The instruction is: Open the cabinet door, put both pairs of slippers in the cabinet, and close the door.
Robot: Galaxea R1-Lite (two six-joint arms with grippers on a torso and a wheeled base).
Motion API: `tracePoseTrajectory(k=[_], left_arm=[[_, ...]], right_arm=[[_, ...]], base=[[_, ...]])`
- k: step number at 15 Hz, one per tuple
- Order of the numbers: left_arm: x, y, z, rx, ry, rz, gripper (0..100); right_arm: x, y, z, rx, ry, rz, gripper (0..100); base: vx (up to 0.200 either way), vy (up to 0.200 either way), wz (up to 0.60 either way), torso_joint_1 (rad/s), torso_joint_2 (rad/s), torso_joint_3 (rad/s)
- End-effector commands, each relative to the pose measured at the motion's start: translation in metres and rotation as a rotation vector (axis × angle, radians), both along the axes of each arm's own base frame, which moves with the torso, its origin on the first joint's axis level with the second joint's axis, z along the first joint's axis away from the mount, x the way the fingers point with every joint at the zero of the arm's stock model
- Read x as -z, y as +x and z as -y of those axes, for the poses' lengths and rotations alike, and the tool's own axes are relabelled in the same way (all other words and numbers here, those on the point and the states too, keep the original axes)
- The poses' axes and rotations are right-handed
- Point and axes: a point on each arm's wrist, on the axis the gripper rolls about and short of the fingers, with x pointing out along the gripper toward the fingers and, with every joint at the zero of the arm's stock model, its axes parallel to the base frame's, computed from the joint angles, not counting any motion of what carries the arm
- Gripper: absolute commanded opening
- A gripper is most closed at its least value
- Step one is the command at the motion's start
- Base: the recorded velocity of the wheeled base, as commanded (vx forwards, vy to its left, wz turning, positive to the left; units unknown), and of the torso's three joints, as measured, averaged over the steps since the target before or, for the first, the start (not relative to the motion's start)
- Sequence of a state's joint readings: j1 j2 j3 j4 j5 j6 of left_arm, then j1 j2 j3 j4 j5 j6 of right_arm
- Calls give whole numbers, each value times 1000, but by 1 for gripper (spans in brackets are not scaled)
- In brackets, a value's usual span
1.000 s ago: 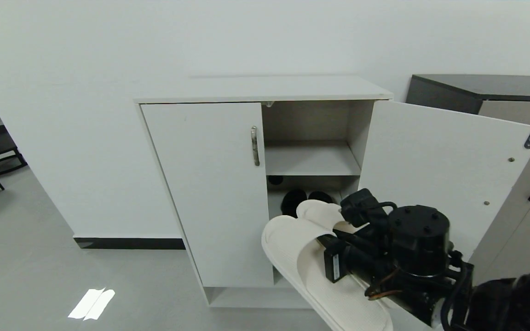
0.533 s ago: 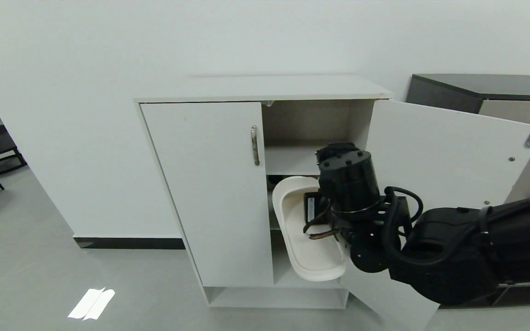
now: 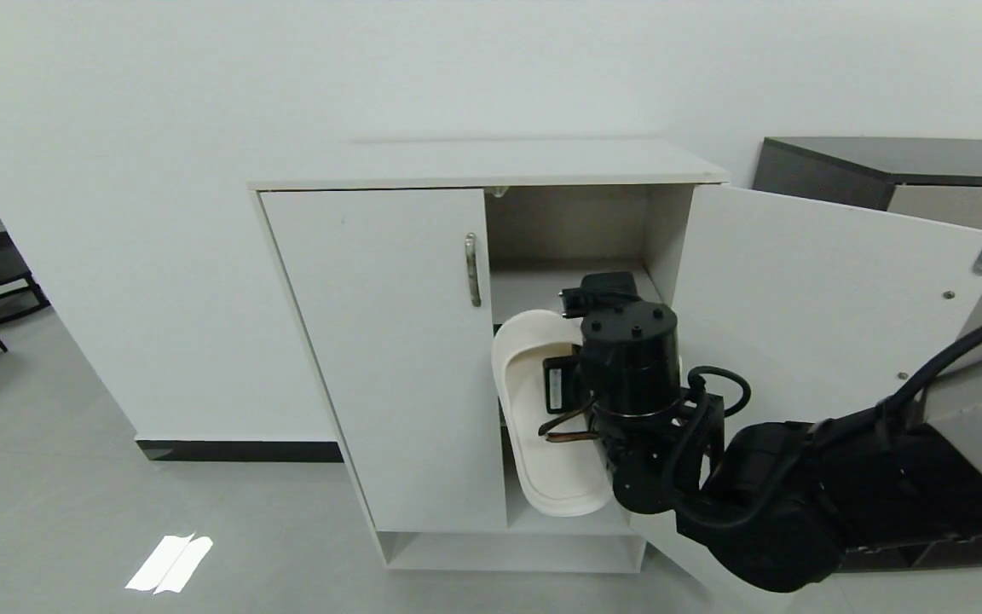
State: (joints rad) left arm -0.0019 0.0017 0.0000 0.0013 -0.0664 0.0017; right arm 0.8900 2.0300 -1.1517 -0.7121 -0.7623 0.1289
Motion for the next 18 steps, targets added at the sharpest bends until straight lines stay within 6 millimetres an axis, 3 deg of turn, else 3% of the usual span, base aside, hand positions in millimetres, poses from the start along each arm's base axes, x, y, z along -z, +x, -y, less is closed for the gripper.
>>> tracePoseTrajectory(k=[1, 5, 9, 13, 18], left_arm=[[0, 0, 0, -1, 0, -2, 0], [0, 0, 0, -2, 0, -2, 0], [0, 0, 0, -1, 0, -2, 0], [0, 0, 0, -1, 0, -2, 0], [0, 0, 0, -2, -2, -2, 0]], right_arm=[[2, 4, 2, 14, -6, -13, 0], [1, 6, 0, 23, 4, -61, 0], [11, 20, 0, 51, -9, -72, 0], [8, 30, 6, 76, -2, -64, 0], [14, 42, -4, 83, -14, -73, 0]], base=[[0, 0, 0, 0, 0, 0], [0, 0, 0, 0, 0, 0], [200, 0, 0, -2, 2, 8], [200, 0, 0, 2, 1, 0], [200, 0, 0, 4, 0, 1]])
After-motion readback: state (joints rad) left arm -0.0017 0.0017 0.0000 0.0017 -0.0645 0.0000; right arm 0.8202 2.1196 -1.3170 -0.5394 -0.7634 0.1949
